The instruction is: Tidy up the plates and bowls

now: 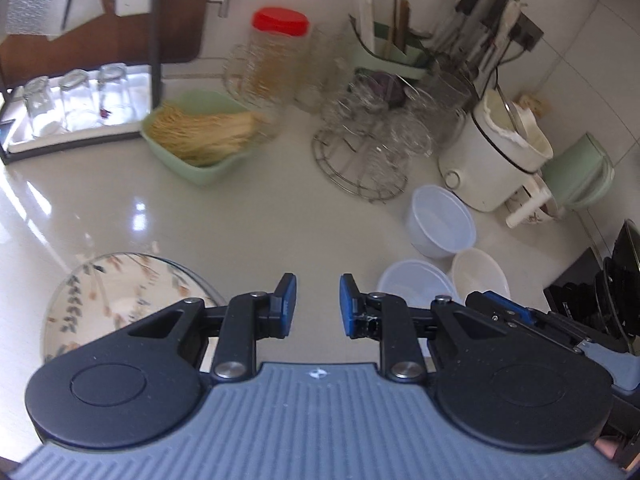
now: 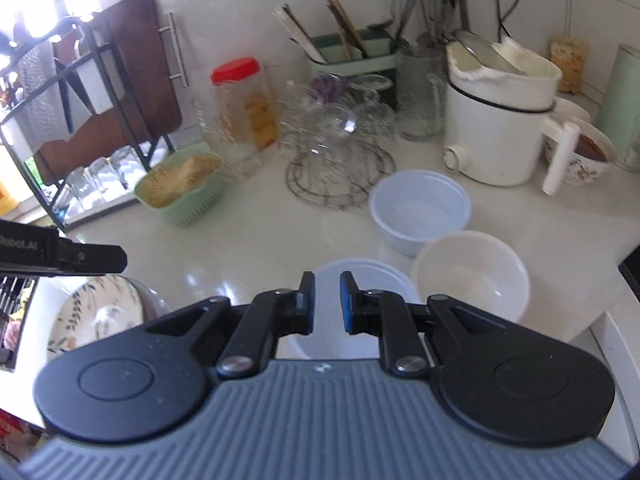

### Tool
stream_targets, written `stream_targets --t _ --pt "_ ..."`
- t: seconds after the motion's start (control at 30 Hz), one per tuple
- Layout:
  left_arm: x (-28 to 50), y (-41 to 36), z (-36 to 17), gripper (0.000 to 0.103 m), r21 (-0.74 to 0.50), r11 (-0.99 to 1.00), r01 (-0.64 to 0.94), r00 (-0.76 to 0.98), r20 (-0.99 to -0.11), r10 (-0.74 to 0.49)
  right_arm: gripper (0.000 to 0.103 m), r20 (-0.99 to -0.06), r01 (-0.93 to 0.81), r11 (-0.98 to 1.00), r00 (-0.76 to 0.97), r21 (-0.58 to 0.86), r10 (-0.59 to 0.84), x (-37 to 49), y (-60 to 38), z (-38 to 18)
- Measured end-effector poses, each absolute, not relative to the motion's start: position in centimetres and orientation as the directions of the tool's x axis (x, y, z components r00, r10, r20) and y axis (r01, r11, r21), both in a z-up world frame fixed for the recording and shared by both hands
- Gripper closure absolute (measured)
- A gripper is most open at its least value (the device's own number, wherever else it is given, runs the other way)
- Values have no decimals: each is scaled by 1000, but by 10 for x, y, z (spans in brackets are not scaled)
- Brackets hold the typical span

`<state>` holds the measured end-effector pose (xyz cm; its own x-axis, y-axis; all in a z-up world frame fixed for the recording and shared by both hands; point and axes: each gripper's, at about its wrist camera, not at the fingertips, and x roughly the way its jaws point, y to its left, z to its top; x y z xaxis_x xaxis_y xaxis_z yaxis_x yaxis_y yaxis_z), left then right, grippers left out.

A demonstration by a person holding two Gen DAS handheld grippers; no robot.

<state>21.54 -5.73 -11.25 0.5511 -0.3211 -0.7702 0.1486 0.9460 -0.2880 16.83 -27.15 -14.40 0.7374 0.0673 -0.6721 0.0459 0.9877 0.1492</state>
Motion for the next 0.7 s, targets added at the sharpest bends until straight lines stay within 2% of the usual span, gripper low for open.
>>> stream_targets --t 0.17,0.23,0.3,0.43,0.5,0.7 --pt "219 -87 -125 77 -291 941 171 518 -786 -337 86 -684 93 980 728 175 53 164 -299 -157" --pt "222 -101 -130 66 -294 926 238 500 -780 -376 86 -685 90 977 725 194 69 164 -307 -162" --pt "225 -114 -136 48 -271 924 271 492 -785 -375 86 -694 97 973 716 208 77 166 -314 -165" --pt "238 -137 -152 46 -280 913 298 452 -801 -393 85 -717 127 967 693 223 74 169 -325 -173" --pt "246 -142 -163 46 -308 907 287 429 -806 -409 64 -727 136 961 682 242 86 169 -331 -180" --pt "265 -157 -195 46 -331 904 272 372 -830 -416 64 -731 118 947 666 299 148 171 -340 -199"
